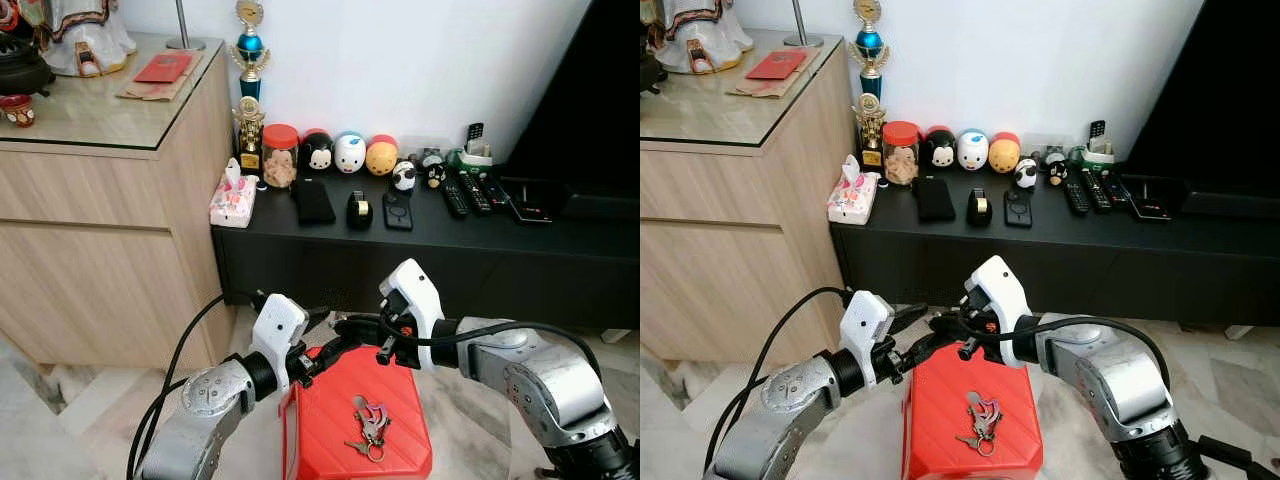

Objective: Hang keys on a hook

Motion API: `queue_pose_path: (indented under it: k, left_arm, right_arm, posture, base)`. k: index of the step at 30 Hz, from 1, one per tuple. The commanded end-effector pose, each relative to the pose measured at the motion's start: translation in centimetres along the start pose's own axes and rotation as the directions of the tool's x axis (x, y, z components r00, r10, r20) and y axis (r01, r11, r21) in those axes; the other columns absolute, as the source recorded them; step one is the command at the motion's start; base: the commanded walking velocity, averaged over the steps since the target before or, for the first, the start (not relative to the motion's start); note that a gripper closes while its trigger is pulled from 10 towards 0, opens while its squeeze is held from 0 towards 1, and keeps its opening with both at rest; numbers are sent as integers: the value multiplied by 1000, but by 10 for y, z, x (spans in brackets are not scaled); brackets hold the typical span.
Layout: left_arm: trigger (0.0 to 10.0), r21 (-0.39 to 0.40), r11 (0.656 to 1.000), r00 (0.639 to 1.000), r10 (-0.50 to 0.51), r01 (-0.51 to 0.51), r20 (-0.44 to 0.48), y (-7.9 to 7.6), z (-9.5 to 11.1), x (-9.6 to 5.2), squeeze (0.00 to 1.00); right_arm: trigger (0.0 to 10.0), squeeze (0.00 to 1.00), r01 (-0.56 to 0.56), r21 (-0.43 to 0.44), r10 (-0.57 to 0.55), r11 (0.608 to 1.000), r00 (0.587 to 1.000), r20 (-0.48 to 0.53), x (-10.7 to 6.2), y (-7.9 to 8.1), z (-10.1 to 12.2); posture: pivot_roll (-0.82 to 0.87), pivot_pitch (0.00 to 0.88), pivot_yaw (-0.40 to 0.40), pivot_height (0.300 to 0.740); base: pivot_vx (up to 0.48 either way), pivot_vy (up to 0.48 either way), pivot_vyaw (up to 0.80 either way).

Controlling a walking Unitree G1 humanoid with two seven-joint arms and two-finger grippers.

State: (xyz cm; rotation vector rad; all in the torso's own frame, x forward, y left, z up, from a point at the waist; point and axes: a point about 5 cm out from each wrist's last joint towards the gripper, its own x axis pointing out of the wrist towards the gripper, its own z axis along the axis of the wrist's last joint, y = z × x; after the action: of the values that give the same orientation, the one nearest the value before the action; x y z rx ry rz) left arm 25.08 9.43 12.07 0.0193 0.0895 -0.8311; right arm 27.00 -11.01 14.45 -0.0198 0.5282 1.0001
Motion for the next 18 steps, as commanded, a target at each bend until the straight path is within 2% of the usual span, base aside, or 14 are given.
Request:
queue_pose_path:
  k: [1, 18]
  left_arm:
    - [0, 32, 999, 999, 1, -3, 40, 1, 11, 4, 0]
    - [0, 38, 999, 999, -9, 7, 45, 0, 13, 3, 0]
  right_arm:
    - [10000, 0, -11, -13, 11, 1000, 1000, -17, -1, 4, -1]
    - [10000, 0, 1, -16, -1, 1000, 999, -32, -2, 2, -5]
  posture:
    - [-9, 0, -126, 740]
    - [-11, 0, -126, 740]
  base:
    - [0, 0, 0]
    - [0, 0, 0]
